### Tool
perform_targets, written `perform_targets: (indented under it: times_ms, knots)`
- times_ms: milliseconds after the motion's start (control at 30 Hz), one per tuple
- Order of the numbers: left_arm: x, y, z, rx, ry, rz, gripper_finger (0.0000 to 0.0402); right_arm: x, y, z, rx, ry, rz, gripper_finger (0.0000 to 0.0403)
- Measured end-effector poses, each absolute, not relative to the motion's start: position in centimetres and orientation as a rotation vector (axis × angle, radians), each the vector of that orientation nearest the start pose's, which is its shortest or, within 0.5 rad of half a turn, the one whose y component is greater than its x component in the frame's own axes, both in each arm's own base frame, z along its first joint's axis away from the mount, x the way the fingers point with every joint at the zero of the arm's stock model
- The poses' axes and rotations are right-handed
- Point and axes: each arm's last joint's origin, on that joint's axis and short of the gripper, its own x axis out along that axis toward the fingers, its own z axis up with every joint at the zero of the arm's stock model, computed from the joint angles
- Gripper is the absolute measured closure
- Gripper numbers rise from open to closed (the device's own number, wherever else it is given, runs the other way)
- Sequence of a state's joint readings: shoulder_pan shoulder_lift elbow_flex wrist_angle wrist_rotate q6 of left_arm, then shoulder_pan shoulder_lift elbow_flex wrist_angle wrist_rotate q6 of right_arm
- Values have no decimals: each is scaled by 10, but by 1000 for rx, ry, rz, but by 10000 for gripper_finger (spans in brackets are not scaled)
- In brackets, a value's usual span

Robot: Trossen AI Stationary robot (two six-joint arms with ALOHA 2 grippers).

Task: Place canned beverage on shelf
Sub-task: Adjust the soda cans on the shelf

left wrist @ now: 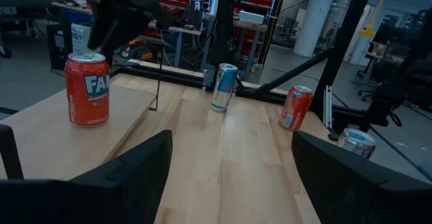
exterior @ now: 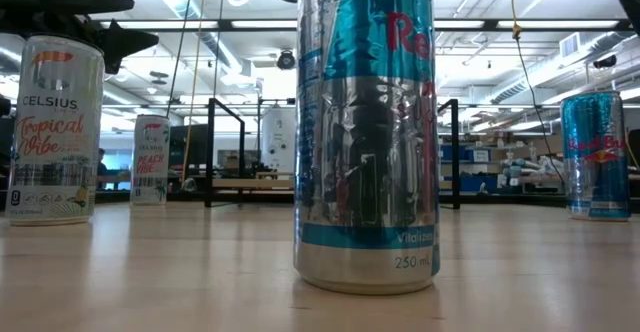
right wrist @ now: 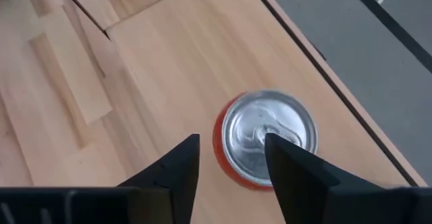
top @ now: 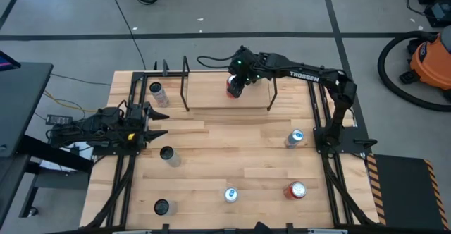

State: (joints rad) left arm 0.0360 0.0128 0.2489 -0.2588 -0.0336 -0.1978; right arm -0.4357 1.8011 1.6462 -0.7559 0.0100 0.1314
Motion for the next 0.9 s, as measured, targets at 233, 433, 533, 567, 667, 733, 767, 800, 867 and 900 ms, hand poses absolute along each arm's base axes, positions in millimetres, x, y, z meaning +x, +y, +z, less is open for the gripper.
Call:
perform_targets:
  times_ms: [233, 433, 533, 567, 667, 733, 767, 800, 867, 900]
  knots:
    - [77, 4, 220, -197, 17, 72, 92, 357, -173, 297, 326, 887, -499, 236]
    - [77, 4, 220, -198, 17, 72, 92, 360, -177, 292, 330, 886, -503, 236]
    - [77, 4, 220, -197, 17, 72, 92, 359, -177, 291, 340, 889, -508, 236]
    - [77, 4, 220, -197, 16, 72, 92, 359, -178, 291, 346, 891, -517, 236]
    - [77, 4, 220, -197, 17, 72, 92, 357, -179, 291, 344, 900, -544, 236]
    - [77, 4, 220, -196, 17, 72, 92, 356, -180, 290, 342, 906, -561, 236]
    - [77, 4, 220, -196, 17, 72, 92, 356, -180, 290, 340, 909, -569, 236]
    - [77, 4, 220, -196, 17, 72, 92, 355, -181, 290, 336, 911, -577, 236]
    - [77, 4, 220, -196, 17, 72, 92, 354, -182, 290, 328, 914, -598, 236]
    - [77, 4, 220, -196, 17, 72, 92, 354, -183, 290, 325, 916, -607, 236]
